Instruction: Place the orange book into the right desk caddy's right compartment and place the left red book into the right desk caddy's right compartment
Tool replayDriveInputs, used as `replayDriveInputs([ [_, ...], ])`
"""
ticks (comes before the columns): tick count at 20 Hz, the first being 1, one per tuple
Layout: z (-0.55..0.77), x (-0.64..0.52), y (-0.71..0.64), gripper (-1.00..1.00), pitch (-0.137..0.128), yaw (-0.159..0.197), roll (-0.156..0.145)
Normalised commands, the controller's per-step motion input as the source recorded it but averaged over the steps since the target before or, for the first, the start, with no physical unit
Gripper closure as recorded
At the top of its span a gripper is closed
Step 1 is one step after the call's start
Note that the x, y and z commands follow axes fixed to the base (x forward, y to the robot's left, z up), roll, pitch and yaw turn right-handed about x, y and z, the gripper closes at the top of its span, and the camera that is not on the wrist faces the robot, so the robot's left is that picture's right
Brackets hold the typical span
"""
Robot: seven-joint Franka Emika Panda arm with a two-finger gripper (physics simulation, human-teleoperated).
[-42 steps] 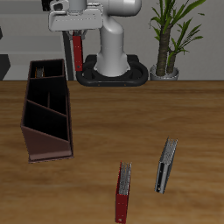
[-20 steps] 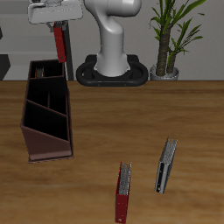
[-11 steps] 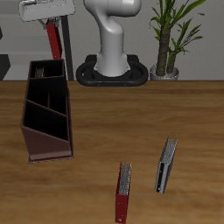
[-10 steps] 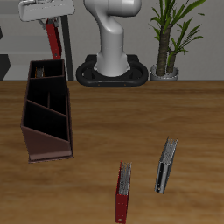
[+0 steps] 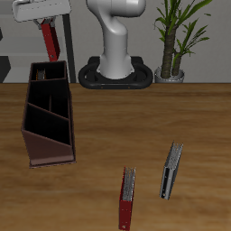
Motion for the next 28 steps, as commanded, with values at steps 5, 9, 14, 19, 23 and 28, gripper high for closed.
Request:
replayDriveInputs([
  [5, -0.04, 0.11, -0.04, 1.0, 0.017, 0.006, 0.011],
  [9, -0.08, 0.12, -0.03, 1.0, 0.036, -0.009, 0.04],
  [14, -0.05, -0.01, -0.02, 1.0, 0.008, 0.037, 0.041],
  [19, 0.03, -0.01, -0.1, 1.0, 0.002, 0.01, 0.023],
  [23, 0.02, -0.01, -0.12, 1.0, -0.017, 0.0, 0.015],
  [28, -0.02, 0.01, -0.05, 1.0, -0.006, 0.0, -0.012],
])
